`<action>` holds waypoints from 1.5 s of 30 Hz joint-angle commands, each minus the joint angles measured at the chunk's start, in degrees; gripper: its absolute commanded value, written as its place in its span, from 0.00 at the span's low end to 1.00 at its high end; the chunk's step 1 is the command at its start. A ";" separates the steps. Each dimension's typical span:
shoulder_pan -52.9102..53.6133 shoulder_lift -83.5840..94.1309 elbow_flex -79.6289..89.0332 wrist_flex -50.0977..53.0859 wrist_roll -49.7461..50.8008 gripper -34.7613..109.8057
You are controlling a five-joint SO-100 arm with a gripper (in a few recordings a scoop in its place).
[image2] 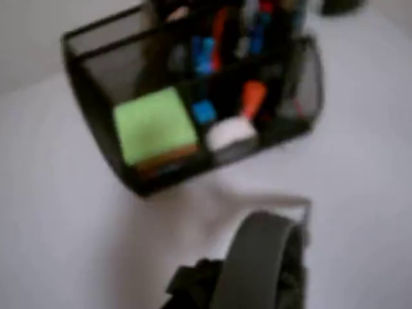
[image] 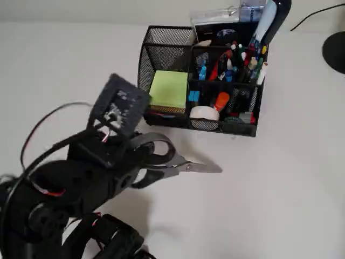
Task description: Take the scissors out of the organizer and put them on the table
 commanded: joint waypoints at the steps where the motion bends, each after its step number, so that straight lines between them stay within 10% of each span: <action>1: -0.88 14.68 17.93 -9.14 -6.24 0.24; 29: -5.98 15.38 25.93 -10.46 2.46 0.58; 45: 12.13 15.21 25.75 -5.62 -28.13 0.54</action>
